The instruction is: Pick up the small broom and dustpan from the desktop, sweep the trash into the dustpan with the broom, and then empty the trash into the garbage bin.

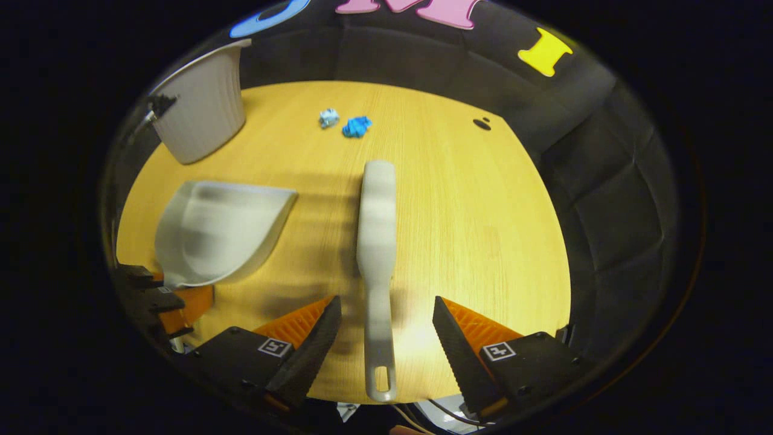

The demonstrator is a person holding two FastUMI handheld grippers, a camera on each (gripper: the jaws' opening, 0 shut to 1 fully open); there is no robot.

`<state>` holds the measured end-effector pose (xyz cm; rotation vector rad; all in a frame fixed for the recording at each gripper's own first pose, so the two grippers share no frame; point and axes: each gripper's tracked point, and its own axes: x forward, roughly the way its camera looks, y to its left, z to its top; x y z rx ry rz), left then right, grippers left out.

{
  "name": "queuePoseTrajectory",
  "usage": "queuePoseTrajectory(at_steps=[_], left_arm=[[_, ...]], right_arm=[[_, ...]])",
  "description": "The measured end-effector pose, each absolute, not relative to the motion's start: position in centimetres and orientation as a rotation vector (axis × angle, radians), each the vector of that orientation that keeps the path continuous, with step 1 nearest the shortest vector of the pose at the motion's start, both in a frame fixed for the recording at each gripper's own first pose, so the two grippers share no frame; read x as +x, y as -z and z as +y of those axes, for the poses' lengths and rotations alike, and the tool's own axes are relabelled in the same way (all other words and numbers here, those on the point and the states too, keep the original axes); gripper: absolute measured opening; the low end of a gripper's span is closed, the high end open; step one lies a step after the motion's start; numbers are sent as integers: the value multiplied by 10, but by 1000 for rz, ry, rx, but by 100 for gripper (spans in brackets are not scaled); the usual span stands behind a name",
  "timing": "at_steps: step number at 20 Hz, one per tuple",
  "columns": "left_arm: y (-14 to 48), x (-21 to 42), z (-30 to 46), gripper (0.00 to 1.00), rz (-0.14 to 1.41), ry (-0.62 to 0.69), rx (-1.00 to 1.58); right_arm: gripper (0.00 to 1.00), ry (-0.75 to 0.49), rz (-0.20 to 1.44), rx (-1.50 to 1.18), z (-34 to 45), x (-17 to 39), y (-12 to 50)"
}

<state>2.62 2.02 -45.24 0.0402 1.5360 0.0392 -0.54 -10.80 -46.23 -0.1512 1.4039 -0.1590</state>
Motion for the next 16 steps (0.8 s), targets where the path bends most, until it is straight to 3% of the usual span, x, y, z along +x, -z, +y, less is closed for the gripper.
queuePoseTrajectory(at_steps=[7, 9, 10, 12, 13, 14, 16], left_arm=[[455, 26, 20, 31, 1529, -26, 43], [455, 26, 20, 30, 1531, -25, 46], [455, 26, 20, 31, 1530, -26, 46], [456, 26, 20, 31, 1530, -28, 44], [455, 26, 20, 31, 1530, -27, 42], [455, 26, 20, 31, 1532, -28, 41], [456, 26, 20, 31, 1536, -30, 44]], right_arm=[[98, 202, 1594, -5, -95, -9, 496], [90, 193, 1639, 80, -82, -10, 502], [79, 211, 1651, 95, -82, -10, 503], [81, 231, 1639, 99, -89, -2, 509], [73, 228, 1627, 97, -93, 4, 510], [74, 226, 1630, 91, -98, 6, 510], [55, 212, 1663, 127, -98, 6, 512]])
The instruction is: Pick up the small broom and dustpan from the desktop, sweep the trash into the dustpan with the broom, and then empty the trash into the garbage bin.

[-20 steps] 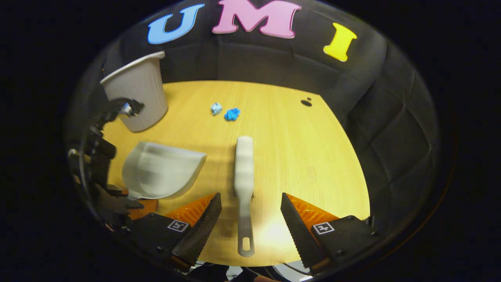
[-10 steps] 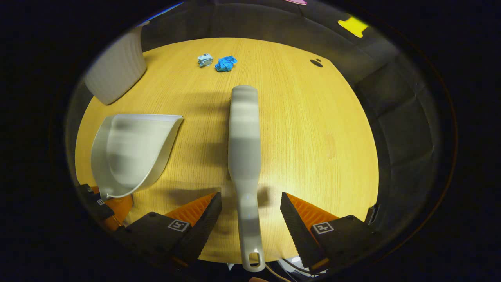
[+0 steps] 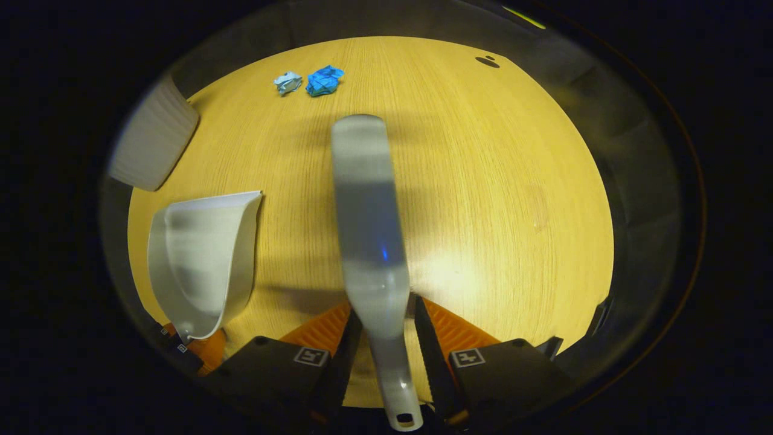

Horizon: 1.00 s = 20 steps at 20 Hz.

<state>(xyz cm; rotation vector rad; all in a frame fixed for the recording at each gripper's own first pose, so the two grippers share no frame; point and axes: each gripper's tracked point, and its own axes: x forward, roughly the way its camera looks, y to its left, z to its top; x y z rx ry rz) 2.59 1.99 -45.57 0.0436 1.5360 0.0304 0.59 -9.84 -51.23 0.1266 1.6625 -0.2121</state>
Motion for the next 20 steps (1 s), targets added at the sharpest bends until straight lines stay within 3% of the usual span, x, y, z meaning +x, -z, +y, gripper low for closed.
queuePoseTrajectory(at_steps=[1, 2, 6, 9, 12, 15, 16, 20], left_arm=[[455, 25, 20, 30, 1540, -31, 45], [455, 26, 20, 31, 1544, -32, 48], [455, 27, 20, 30, 1563, -16, 70], [454, 28, 24, 31, 1579, 16, 106], [447, 35, 29, 30, 1586, 34, 118], [445, 51, 29, 30, 1600, 79, 154], [450, 59, 28, 30, 1602, 99, 170], [454, 91, 28, 30, 1612, 167, 220]], right_arm=[[49, 209, 1683, 159, -97, 5, 513], [33, 202, 1694, 169, -97, 5, 513], [24, 108, 1709, 137, -101, 12, 514], [28, 38, 1701, 65, -118, 26, 513], [24, 22, 1678, 60, -137, 59, 511], [33, 9, 1638, 76, -148, 107, 514], [28, -8, 1627, 63, -152, 124, 515], [28, -59, 1595, -39, -171, 187, 527]])
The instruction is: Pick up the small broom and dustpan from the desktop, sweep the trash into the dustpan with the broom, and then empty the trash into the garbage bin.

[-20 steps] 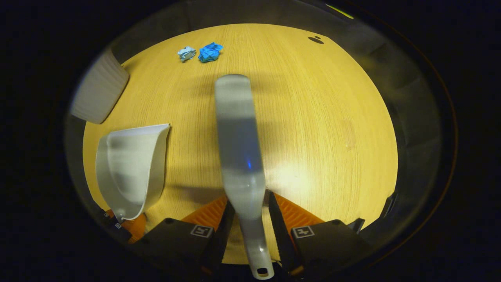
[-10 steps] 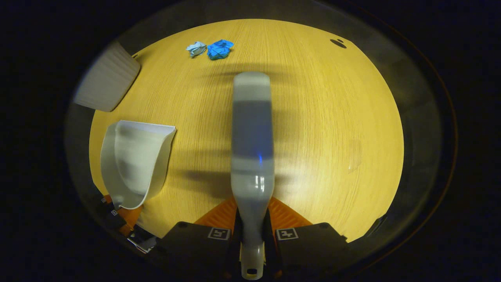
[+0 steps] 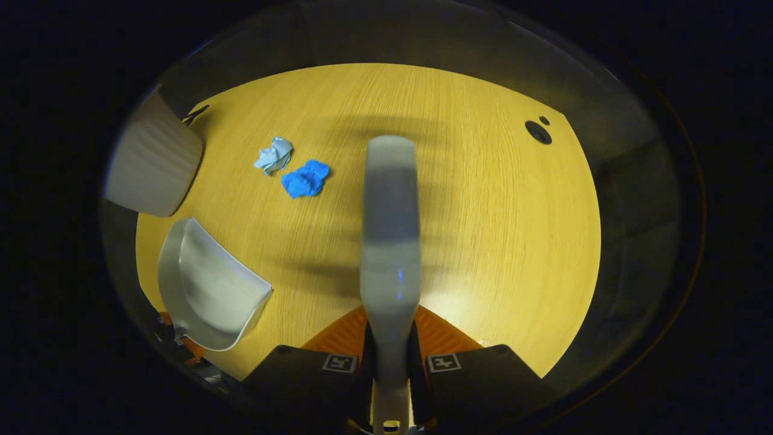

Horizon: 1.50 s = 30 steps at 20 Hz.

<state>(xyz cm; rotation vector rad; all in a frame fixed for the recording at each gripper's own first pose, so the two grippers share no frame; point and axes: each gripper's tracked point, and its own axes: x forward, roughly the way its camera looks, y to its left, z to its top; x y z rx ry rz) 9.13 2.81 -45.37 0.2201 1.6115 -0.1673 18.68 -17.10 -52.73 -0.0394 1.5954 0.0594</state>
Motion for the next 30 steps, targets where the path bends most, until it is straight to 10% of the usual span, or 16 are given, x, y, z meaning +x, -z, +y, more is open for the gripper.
queuePoseTrajectory(at_steps=[13, 30], left_arm=[[465, 138, 45, 29, 1640, 276, 333], [468, 140, 42, 29, 1559, 400, 320]], right_arm=[[22, -291, 1587, -358, -158, 331, 571], [24, -1033, 1770, -381, -106, 190, 541]])
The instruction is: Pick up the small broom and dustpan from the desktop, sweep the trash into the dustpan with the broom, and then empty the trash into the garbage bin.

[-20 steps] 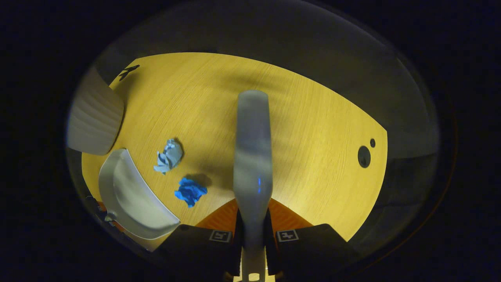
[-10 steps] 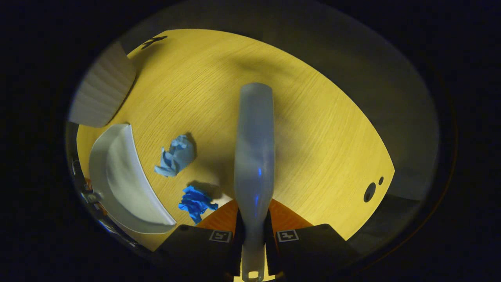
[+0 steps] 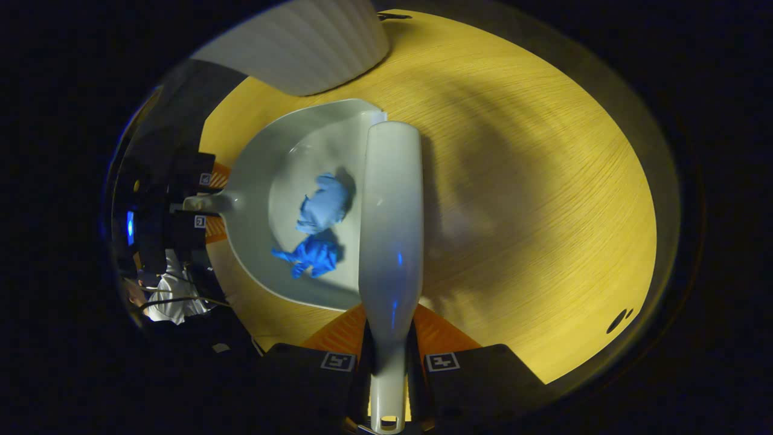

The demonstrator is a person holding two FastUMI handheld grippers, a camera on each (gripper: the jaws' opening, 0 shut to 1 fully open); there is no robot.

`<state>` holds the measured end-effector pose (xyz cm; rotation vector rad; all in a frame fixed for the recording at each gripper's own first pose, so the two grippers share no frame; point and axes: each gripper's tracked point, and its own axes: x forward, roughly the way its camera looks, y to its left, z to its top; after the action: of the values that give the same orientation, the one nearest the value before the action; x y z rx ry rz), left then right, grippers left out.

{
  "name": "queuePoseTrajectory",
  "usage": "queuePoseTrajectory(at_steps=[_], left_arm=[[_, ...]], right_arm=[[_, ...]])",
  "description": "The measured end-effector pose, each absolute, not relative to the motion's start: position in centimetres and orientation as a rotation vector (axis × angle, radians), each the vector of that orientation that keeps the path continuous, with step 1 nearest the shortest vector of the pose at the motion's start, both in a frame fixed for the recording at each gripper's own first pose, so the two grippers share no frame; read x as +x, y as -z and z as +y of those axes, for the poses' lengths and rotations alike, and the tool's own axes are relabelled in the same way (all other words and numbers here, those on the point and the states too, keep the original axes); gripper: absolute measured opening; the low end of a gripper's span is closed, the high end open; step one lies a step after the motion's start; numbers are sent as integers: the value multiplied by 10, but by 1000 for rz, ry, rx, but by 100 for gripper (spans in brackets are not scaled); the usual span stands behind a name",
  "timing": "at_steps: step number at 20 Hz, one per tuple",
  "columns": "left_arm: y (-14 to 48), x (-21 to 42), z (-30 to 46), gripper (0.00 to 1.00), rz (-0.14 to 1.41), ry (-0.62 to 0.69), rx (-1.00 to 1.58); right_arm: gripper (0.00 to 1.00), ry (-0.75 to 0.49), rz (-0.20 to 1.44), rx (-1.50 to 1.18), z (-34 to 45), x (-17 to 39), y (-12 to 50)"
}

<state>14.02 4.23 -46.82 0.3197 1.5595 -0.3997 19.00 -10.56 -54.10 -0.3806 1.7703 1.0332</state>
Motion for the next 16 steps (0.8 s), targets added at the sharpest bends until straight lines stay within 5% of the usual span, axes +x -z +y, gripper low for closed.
queuePoseTrajectory(at_steps=[1, 9, 16], left_arm=[[467, 141, 43, 30, 1558, 407, 322], [467, 142, 36, 29, 1483, 375, 226], [471, 141, 33, 28, 1394, 310, 150]], right_arm=[[32, -1024, 1773, -368, -118, 195, 545], [28, -834, 1666, -351, -237, 275, 542], [28, -757, 1628, -309, -292, 318, 621]])
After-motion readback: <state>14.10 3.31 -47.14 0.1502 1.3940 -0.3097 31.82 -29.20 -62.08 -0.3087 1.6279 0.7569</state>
